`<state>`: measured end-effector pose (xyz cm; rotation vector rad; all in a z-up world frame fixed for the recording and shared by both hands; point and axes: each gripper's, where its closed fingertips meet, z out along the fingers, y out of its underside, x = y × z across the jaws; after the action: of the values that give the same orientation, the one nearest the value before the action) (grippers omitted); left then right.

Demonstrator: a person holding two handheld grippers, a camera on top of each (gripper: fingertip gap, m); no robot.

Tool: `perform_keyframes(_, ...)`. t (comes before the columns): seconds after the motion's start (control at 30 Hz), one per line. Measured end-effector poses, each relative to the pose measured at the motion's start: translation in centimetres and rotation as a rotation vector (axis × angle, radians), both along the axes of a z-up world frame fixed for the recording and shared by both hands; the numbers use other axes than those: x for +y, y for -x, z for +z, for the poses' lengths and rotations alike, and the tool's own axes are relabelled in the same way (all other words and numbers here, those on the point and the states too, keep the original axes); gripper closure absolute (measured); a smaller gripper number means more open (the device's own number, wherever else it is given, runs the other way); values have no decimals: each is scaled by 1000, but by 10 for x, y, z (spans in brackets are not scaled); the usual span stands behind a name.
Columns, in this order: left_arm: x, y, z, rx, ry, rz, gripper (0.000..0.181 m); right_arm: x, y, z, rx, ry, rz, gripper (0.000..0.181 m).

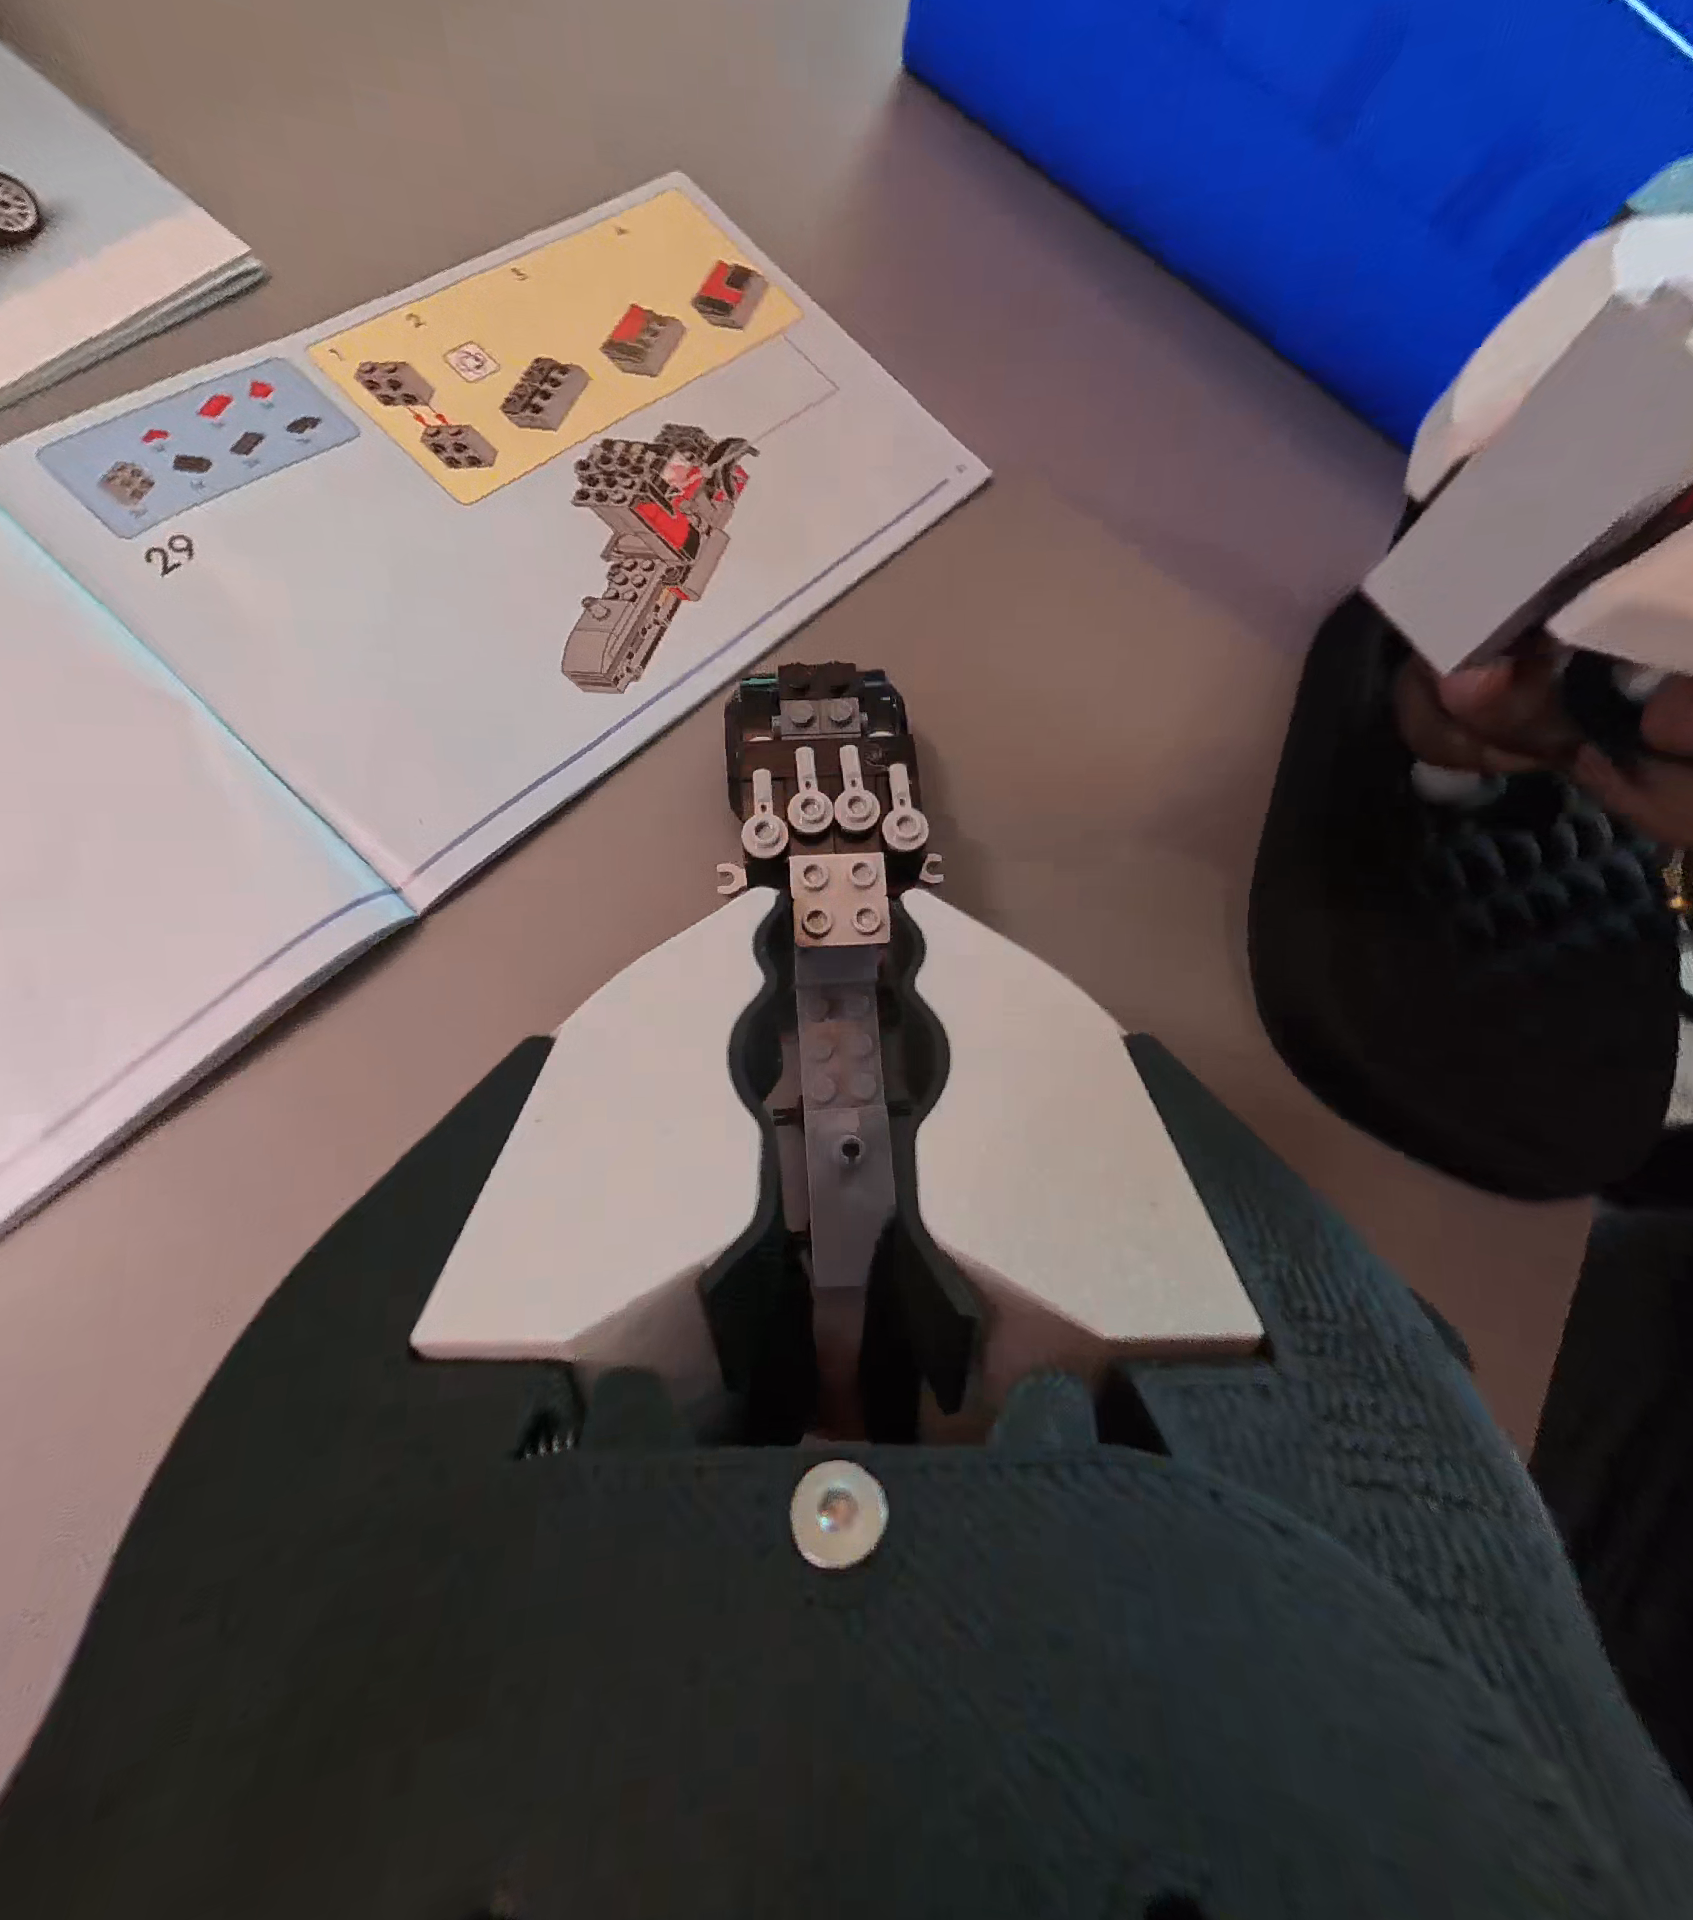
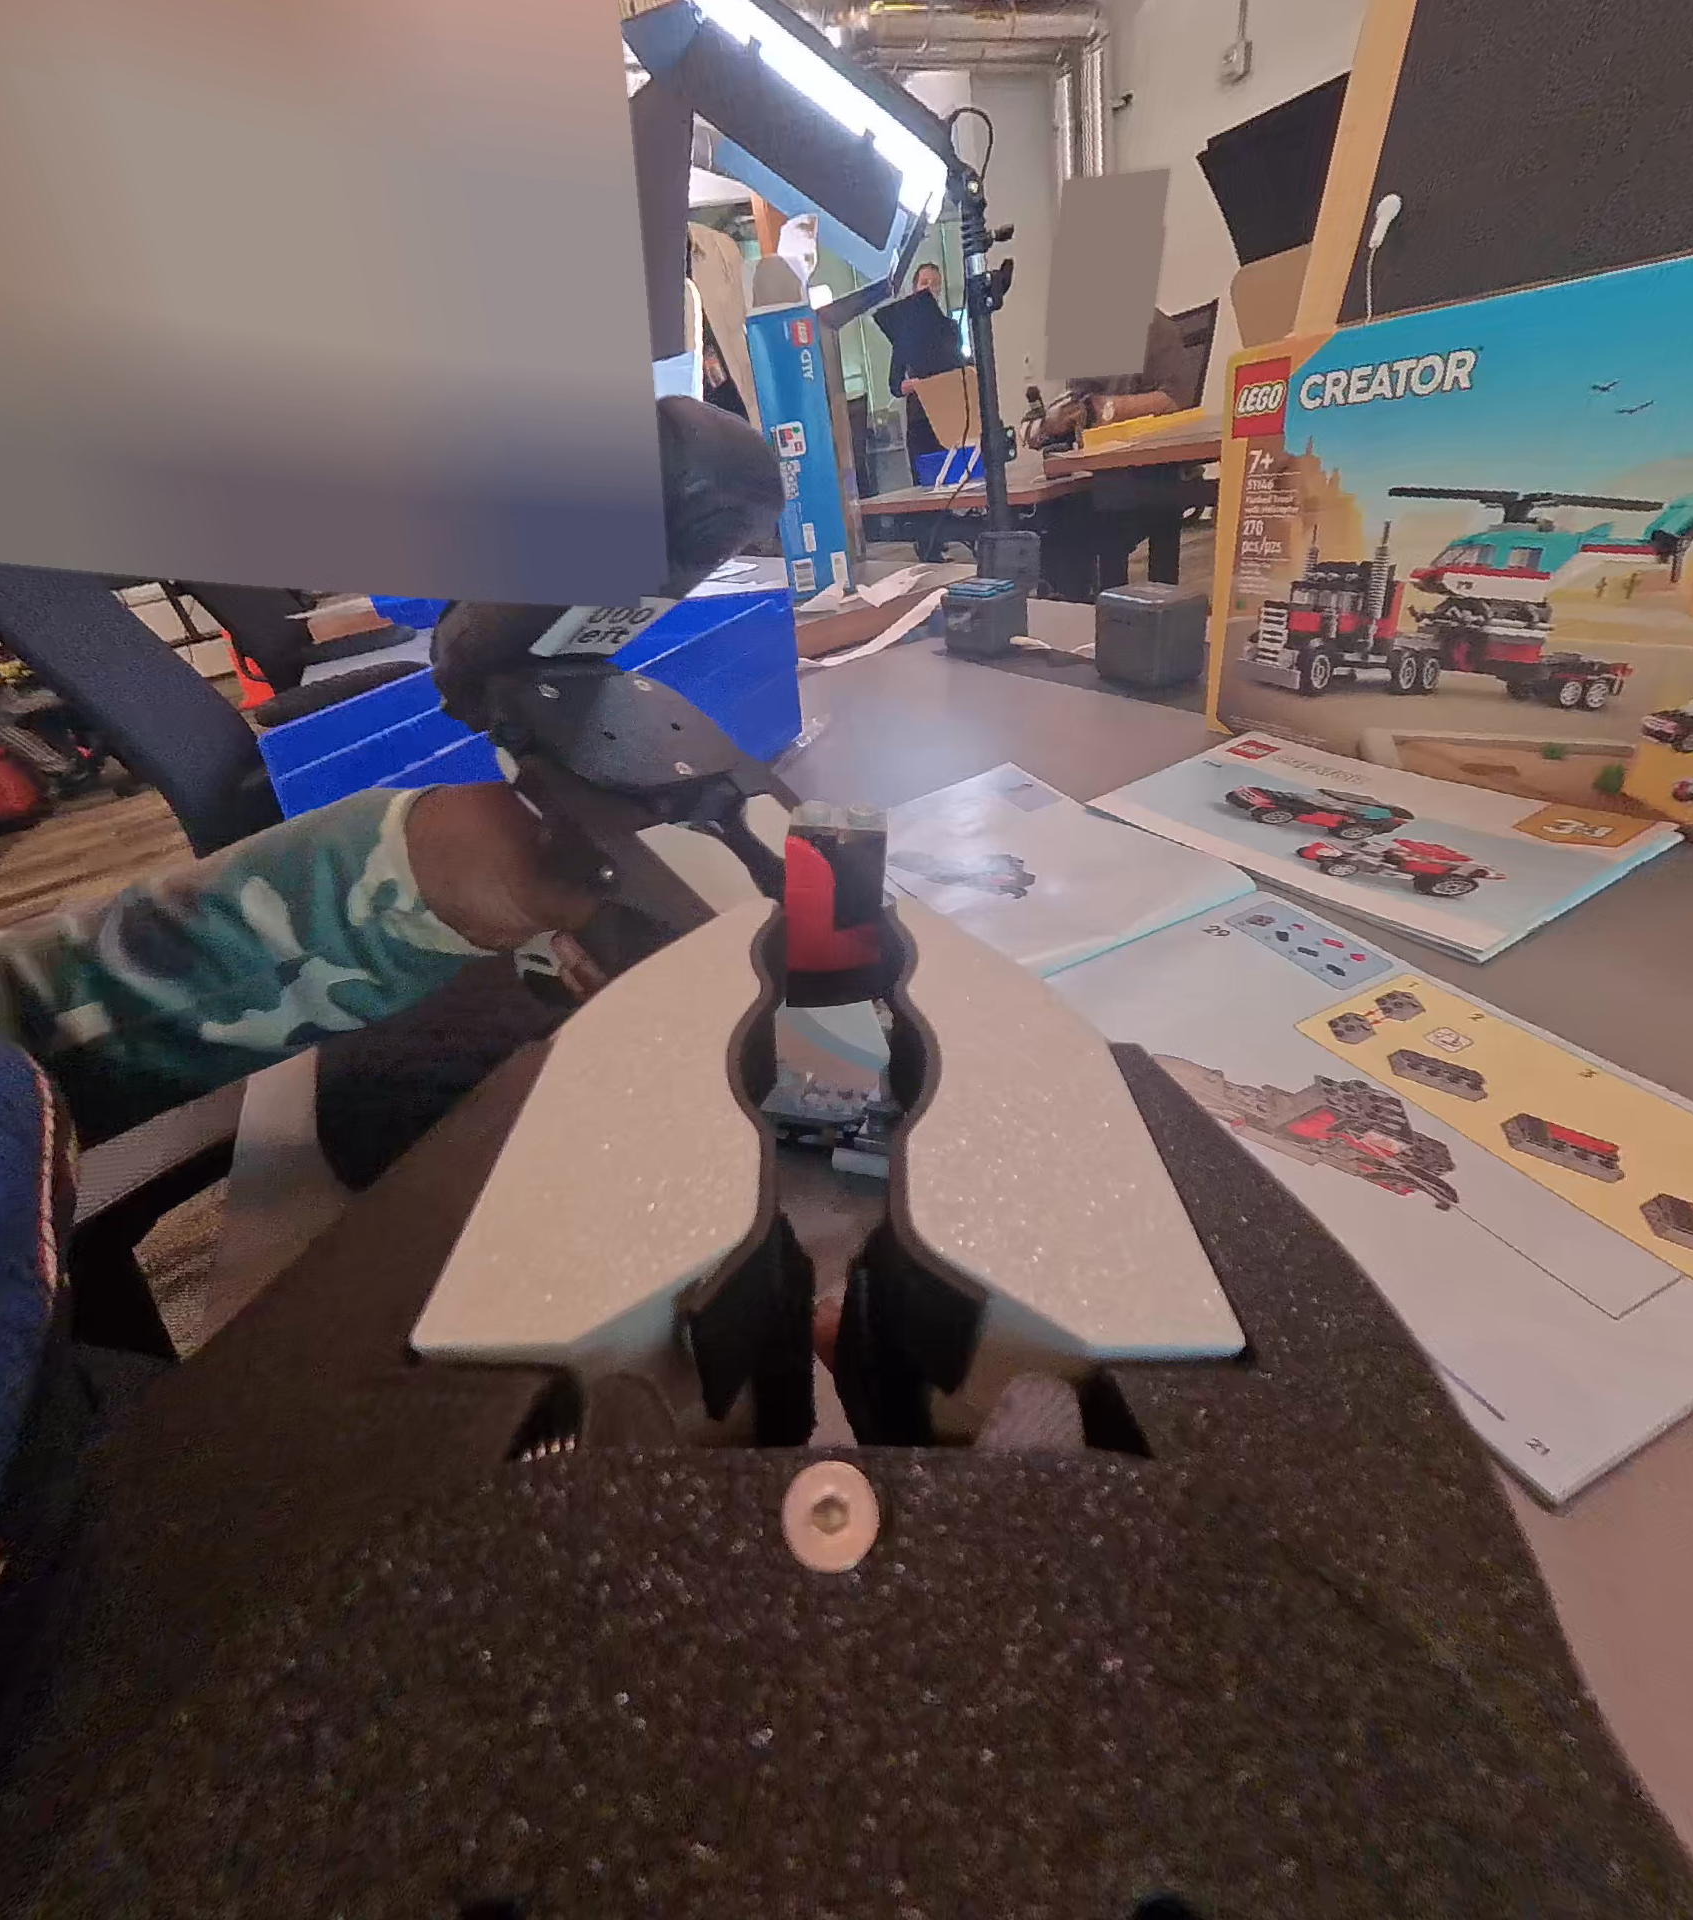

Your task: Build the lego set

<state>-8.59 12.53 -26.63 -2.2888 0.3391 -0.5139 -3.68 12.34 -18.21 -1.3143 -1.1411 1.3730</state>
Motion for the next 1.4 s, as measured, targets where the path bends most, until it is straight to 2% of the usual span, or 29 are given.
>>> perform_keyframes(0.1,5,-7,0,-11,-18,88,164,3,-1,1,18,4,5,165)
perform_keyframes(0.17,8,-14,6,-66,-50,118,153,4,-3,5,49,12,13,165)
perform_keyframes(0.23,10,-17,22,-114,-140,126,144,5,-6,13,124,76,35,165)
perform_keyframes(0.3,9,-19,53,-148,-327,94,138,8,-12,28,247,225,77,165)
perform_keyframes(0.37,2,-23,92,-138,-585,42,136,10,-17,40,361,382,126,165)
perform_keyframes(0.43,-8,-28,123,-45,-846,22,137,12,-18,45,417,490,147,163)
perform_keyframes(0.5,-13,-38,133,119,-1000,3,137,10,-16,46,440,555,146,166)
perform_keyframes(0.57,-12,-54,128,233,-1026,-53,137,7,-13,46,448,582,141,163)
perform_keyframes(0.63,-9,-62,125,271,-1028,-56,139,3,-10,44,435,588,134,163)
perform_keyframes(0.77,-4,-64,121,321,-1020,-46,159,-6,-4,44,425,609,137,165)
perform_keyframes(0.9,-9,-59,119,242,-1023,-25,164,-11,2,42,362,557,156,164)
perform_keyframes(1.03,-19,-49,122,20,-1015,-18,166,-7,-1,47,270,430,167,158)
perform_keyframes(1.1,-22,-44,121,-21,-1016,-15,166,-7,-1,47,209,400,184,157)
perform_keyframes(1.27,-26,-42,115,152,-1067,-51,166,-25,9,39,68,444,295,159)
perform_keyframes(1.4,-29,-40,110,323,-1107,-63,166,-27,12,32,45,436,286,164)
